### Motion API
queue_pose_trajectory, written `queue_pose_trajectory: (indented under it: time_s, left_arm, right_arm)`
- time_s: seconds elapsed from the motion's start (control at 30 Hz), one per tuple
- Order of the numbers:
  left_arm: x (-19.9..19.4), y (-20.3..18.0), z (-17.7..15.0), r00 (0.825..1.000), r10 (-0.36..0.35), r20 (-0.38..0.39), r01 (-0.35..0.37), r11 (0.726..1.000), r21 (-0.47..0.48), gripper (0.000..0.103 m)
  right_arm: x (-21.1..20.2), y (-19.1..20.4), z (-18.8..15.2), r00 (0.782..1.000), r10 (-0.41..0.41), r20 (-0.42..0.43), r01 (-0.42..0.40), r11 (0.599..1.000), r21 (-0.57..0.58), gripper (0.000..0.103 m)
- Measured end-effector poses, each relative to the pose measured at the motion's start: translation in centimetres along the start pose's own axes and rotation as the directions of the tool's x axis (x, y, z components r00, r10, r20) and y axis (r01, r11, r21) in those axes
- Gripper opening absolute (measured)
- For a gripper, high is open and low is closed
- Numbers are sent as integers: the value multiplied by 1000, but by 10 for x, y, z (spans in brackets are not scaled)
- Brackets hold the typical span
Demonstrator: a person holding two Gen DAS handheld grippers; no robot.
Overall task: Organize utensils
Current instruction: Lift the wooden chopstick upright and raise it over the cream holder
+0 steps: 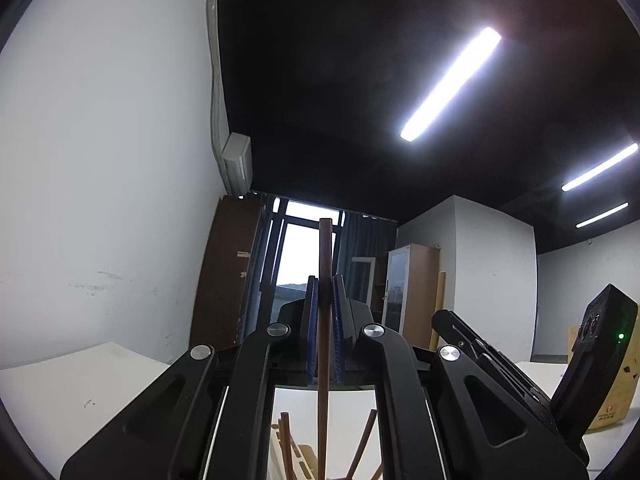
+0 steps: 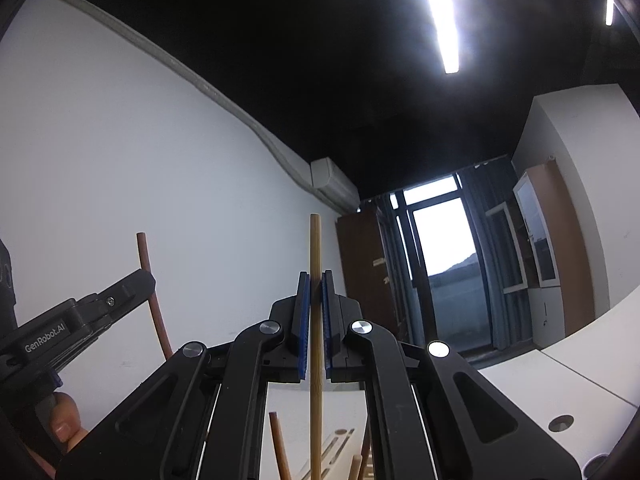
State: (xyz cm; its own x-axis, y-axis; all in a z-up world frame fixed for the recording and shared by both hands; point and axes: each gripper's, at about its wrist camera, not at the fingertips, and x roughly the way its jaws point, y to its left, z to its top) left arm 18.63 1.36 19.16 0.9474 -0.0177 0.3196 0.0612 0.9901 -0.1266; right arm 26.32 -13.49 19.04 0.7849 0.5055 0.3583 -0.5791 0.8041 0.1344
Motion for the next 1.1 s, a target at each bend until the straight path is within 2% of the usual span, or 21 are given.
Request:
queue_pose_trajectory:
  time_s: [0.27, 0.47, 0.77, 1.1]
  left_arm:
    - [22, -4, -17, 999, 16, -32, -16, 1000, 7, 6]
    - [38, 2, -35, 994, 23, -111, -23, 1000, 3, 6]
    - [41, 9, -50, 977, 9, -213, -9, 1000, 1, 6]
    - [41, 14, -65, 964, -5, -265, 11, 1000, 19, 6]
  right_arm:
    - [14, -6, -11, 999, -5, 38, 5, 1000, -5, 6]
    - [22, -10, -23, 1000, 1, -13, -2, 1000, -17, 6]
    - [20, -11, -31, 997, 19, -72, -21, 999, -28, 6]
    - [17, -15, -33, 993, 15, -117, -20, 999, -43, 7]
